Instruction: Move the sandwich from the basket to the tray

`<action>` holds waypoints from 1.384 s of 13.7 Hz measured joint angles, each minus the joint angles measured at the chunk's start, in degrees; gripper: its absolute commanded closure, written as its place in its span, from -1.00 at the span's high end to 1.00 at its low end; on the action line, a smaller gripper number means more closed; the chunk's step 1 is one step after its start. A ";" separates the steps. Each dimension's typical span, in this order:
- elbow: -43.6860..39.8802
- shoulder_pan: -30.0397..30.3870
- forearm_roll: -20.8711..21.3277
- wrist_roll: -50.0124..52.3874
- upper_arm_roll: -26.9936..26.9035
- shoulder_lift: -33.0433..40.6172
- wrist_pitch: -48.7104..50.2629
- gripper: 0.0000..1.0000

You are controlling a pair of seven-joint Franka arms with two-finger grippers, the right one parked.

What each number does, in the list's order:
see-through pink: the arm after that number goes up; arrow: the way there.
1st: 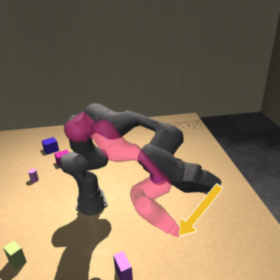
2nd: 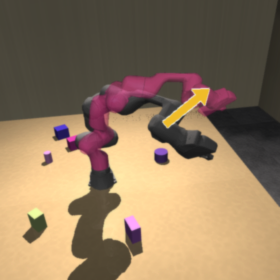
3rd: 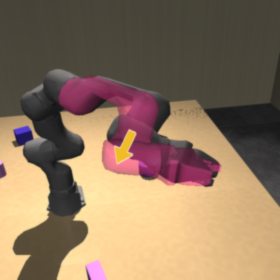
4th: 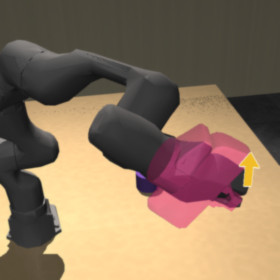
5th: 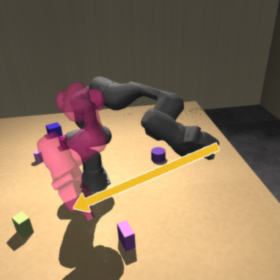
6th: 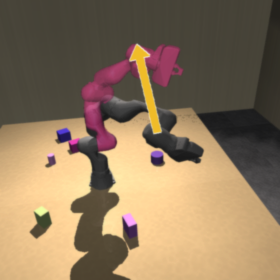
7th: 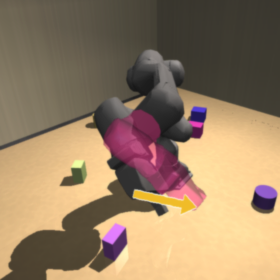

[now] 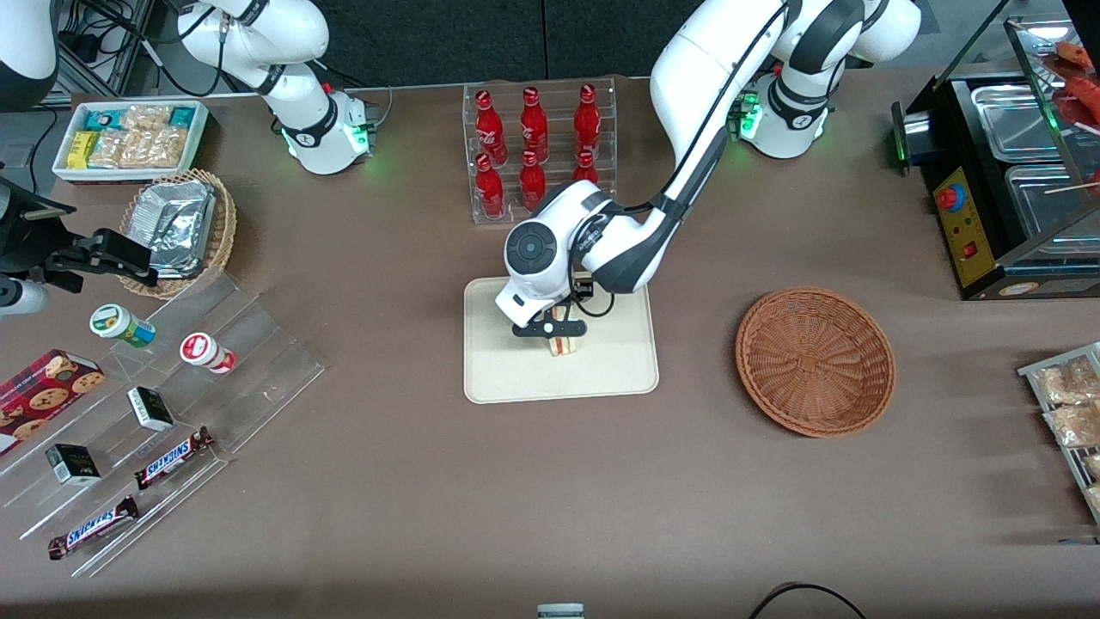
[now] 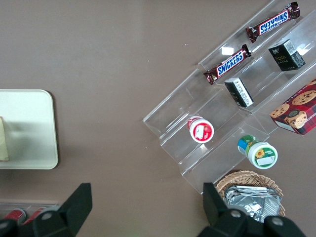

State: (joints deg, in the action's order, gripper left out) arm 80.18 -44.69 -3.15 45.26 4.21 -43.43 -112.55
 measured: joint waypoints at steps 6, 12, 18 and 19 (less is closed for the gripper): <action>-2.48 0.51 0.00 0.56 -1.08 2.68 4.67 0.99; -3.43 1.44 0.00 1.08 -10.27 13.75 17.04 0.99; -2.97 3.45 0.54 -4.22 -16.83 21.35 26.03 0.99; -2.96 4.87 0.57 -6.42 -17.03 22.41 27.37 0.99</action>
State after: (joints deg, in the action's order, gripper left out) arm 77.22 -39.82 -2.58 38.84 -12.82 -21.01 -85.18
